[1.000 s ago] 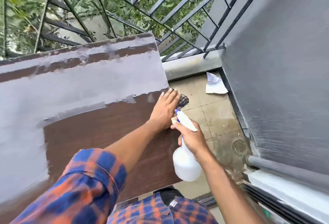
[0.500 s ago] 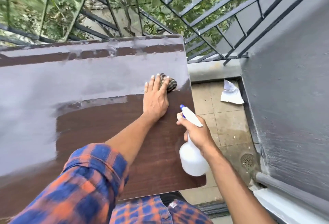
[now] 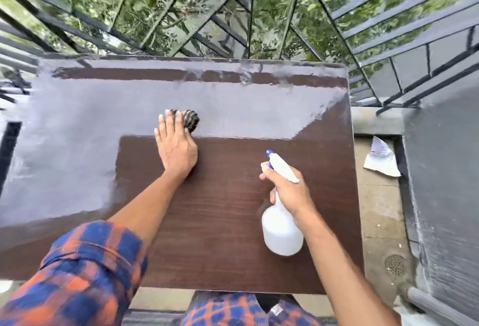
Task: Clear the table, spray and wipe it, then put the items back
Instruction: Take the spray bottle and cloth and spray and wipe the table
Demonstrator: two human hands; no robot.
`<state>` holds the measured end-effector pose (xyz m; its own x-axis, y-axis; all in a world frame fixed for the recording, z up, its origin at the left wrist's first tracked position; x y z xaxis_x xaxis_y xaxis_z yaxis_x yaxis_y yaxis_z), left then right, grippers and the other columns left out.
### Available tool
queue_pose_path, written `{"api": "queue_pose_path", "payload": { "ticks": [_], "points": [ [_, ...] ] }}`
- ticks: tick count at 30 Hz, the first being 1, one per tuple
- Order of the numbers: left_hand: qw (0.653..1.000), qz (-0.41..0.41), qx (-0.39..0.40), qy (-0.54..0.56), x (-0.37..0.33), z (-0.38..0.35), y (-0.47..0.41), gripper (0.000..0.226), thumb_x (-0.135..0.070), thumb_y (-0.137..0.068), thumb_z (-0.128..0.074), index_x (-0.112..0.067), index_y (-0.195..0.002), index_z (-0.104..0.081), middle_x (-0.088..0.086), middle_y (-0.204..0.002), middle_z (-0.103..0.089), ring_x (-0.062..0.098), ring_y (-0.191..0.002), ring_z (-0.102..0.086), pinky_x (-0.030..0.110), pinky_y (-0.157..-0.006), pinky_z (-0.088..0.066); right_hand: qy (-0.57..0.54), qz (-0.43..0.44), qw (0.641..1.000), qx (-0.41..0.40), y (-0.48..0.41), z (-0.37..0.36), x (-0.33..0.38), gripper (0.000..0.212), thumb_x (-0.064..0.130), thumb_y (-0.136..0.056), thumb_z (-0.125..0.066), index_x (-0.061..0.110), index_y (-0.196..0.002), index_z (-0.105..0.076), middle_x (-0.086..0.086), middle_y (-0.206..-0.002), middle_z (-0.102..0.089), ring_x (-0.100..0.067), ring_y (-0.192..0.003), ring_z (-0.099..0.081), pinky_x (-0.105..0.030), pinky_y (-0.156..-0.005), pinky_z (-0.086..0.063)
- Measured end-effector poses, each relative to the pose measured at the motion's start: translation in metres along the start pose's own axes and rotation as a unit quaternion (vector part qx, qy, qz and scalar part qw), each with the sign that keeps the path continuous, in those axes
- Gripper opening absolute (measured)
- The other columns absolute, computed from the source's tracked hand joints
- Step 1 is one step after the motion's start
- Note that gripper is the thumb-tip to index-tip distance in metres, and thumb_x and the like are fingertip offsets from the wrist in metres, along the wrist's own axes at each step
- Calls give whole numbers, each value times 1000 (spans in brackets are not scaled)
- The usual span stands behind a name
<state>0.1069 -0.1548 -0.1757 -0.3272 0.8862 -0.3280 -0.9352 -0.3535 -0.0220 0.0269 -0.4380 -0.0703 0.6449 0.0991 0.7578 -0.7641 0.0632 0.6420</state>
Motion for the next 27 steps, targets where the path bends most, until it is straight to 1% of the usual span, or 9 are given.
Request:
{"api": "queue_pose_path", "payload": {
  "ticks": [3,8,13,17,20,24,27],
  "points": [
    [1000,18,-12,12,12,5,-4,52,-23,-100,-36,-13,-151,-37,11,-162,-28,33,-150,-21,51,-122,-17,11,7,1000,17,-2,-29,12,11,21,-92,-66,10,-92,-69,1,-88,-67,-16,-45,-44,-21,-49,-42],
    [997,52,-12,48,-3,0,-20,53,-22,-101,-37,-12,-153,-34,10,-164,-23,28,-152,-17,46,-124,-11,17,20,999,24,-9,-55,26,13,21,-95,-65,8,-95,-70,3,-88,-66,-16,-48,-44,-16,-48,-42],
    [997,41,0,67,-22,-6,-61,54,-25,-101,-36,-12,-153,-32,11,-164,-21,30,-151,-19,46,-124,-8,27,20,999,23,-25,-68,39,16,25,-93,-65,10,-95,-70,1,-84,-62,-19,-51,-43,-21,-50,-43],
    [996,49,6,76,-32,-10,-98,56,-26,-100,-35,-12,-154,-30,12,-164,-20,30,-151,-18,46,-125,-7,30,14,999,23,-40,-72,48,14,27,-92,-64,15,-99,-69,2,-83,-63,-18,-47,-44,-26,-58,-43],
    [995,61,13,80,-37,-14,-128,57,-26,-100,-34,-12,-155,-27,12,-165,-19,30,-151,-17,46,-125,-5,29,15,999,22,-52,-75,57,12,23,-92,-64,13,-96,-69,1,-82,-63,-18,-47,-45,-23,-54,-43],
    [994,71,3,81,-50,-19,-163,57,-26,-101,-35,-12,-156,-26,13,-165,-18,30,-151,-15,47,-124,-5,22,17,999,34,-69,-78,68,11,23,-90,-63,13,-91,-68,1,-80,-63,-19,-44,-46,-29,-62,-43],
    [993,76,-15,86,-62,-24,-176,57,-25,-101,-37,-9,-155,-27,16,-163,-21,32,-151,-16,46,-124,-6,9,16,999,38,-80,-75,76,12,23,-90,-64,12,-93,-69,1,-80,-63,-20,-45,-46,-29,-61,-43]
  ]
}}
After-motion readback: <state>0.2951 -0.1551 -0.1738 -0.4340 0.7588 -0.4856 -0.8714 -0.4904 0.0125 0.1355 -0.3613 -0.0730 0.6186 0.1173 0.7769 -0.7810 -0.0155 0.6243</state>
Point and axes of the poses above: each hand's wrist, its own y-axis away from the middle knuckle, its own z-axis out of the back of the hand, x = y × z, the point moved 3 cm from there along -y, towards the middle knuckle
